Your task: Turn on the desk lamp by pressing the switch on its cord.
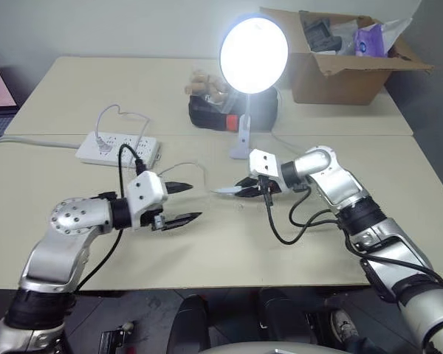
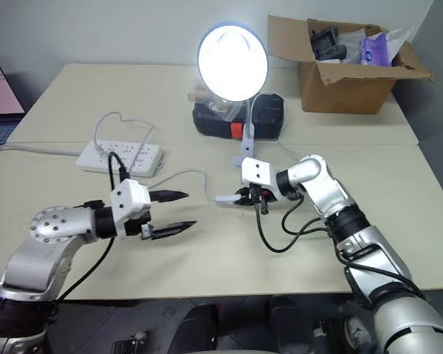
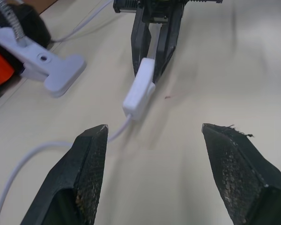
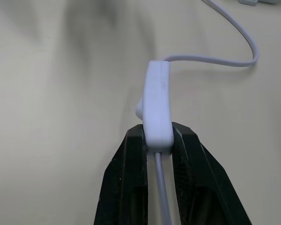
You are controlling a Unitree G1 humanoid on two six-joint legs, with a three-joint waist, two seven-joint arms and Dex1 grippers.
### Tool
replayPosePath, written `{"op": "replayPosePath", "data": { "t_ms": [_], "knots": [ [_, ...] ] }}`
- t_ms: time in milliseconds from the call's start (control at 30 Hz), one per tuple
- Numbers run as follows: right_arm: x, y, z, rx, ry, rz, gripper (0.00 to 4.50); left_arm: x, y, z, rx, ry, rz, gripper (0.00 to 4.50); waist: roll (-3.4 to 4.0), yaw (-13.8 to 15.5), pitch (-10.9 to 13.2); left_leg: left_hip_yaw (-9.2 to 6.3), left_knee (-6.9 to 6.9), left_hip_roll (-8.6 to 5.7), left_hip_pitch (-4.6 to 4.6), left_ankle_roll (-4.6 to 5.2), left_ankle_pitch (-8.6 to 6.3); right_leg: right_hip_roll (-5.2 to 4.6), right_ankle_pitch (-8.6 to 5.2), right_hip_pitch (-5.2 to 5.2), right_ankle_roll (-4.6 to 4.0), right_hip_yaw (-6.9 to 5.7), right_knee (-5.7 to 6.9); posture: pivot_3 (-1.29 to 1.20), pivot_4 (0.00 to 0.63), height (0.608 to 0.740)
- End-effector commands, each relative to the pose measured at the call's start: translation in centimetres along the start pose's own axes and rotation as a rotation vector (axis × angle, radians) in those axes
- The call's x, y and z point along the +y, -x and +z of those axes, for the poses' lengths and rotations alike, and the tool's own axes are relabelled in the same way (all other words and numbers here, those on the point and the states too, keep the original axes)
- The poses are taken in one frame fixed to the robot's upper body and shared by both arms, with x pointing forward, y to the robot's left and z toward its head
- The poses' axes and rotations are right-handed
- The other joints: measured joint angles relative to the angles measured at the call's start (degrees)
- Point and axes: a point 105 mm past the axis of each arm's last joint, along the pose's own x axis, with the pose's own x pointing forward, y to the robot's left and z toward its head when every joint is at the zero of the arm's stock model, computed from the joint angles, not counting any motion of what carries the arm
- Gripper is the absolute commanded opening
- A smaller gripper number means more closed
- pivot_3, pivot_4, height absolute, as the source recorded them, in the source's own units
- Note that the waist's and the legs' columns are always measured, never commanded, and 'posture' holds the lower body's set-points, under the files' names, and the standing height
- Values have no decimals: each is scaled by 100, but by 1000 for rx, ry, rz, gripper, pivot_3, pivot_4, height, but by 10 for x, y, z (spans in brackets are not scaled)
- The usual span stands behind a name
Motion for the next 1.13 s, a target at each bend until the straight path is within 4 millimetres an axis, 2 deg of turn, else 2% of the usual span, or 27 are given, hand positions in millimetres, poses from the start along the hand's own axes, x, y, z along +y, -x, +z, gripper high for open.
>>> {"op": "replayPosePath", "data": {
  "t_ms": [33, 200, 267, 400, 467, 733, 933, 1133],
  "knots": [
    [-19, -3, 2, 14, 56, -78, 362, -1, 14, 10, -16, -7, 50, 3329, 0, -5, 0, 1, 0, -1, -1, 0, 0, -2, 0, 0, 0, 1, 0, 0, 150, 740],
    [-22, -8, -4, 16, 33, -76, 362, -7, 19, 7, 0, 4, 65, 3329, 0, 47, 0, 0, 0, -2, -2, 0, 0, -3, 0, 2, -1, -1, -3, 0, 150, 740],
    [-17, -4, -6, 10, 30, -41, 1062, -8, 18, 10, -14, 26, 71, 3329, 1, 47, 1, 0, 0, -2, -2, 0, 0, -3, 0, 2, -1, 0, -3, 0, 150, 740],
    [-14, 11, -4, -4, 49, -35, 1913, -7, 16, 12, -13, 53, 82, 3329, 1, 48, 1, -1, 0, -2, -2, 0, 0, -3, 0, 2, -1, -1, -2, 0, 150, 740],
    [-13, 25, 1, -20, 67, -57, 2535, -4, 17, 6, 35, 42, 96, 3329, 1, 46, 1, -1, 0, -2, -2, 0, 0, -3, 0, 2, -1, -1, -2, 0, 150, 740],
    [5, 70, 11, -49, 69, -125, 4471, 4, 20, 0, 107, 14, 129, 3329, 3, 43, 1, -3, -4, -1, -1, 0, 0, -2, -3, 2, -3, -2, -2, 0, 150, 740],
    [30, 102, 2, 14, 78, -136, 4471, 3, 25, 6, 96, 14, 93, 3329, 2, 46, 1, 0, -3, -2, -1, 0, 0, -2, -3, 2, -3, -1, -3, 0, 150, 740],
    [34, 109, 5, -5, 48, -187, 4471, 4, 25, 5, 89, 24, 81, 3329, 2, 20, 1, 3, -3, -1, 4, 0, 0, -2, -3, 1, -3, 1, -2, 0, 150, 740]
  ]
}}
